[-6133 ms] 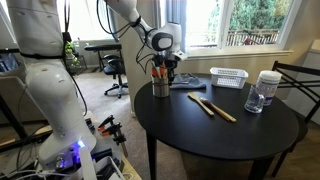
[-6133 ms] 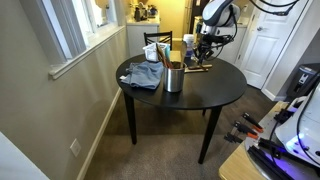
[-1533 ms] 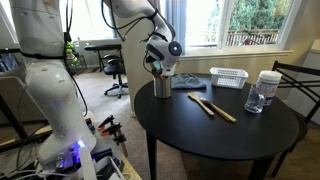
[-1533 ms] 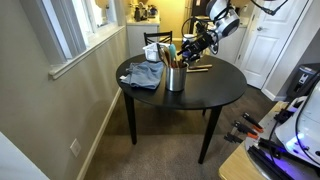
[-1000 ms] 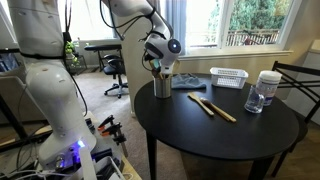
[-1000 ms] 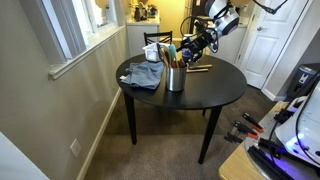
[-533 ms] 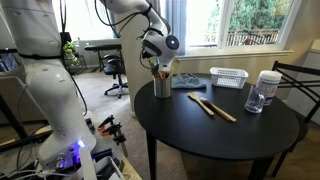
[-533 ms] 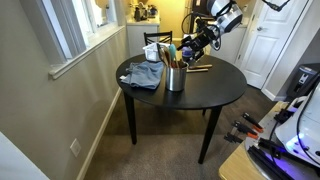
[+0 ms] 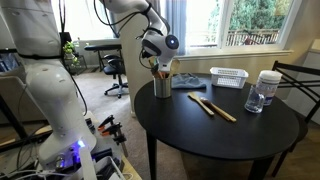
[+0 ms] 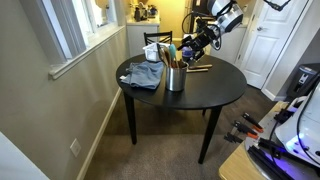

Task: Put the wooden spoon in the tin

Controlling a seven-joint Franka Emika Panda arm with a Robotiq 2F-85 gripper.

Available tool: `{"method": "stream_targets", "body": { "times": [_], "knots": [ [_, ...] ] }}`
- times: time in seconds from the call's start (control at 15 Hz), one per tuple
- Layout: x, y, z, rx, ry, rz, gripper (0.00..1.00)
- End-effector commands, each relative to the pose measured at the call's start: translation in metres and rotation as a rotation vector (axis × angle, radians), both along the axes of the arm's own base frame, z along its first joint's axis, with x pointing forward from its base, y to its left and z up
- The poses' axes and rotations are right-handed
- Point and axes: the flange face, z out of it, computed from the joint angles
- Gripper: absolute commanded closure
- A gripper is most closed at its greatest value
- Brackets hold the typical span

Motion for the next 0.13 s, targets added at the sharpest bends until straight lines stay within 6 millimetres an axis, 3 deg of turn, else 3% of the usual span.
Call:
{"method": "stream_targets", "body": {
  "times": [0.0, 0.07],
  "knots": [
    [0.0001, -0.0003, 0.0004, 0.000, 0.001, 0.000, 0.00],
    [0.0001, -0.0002, 0.0004, 0.000, 0.001, 0.000, 0.00]
  ]
}}
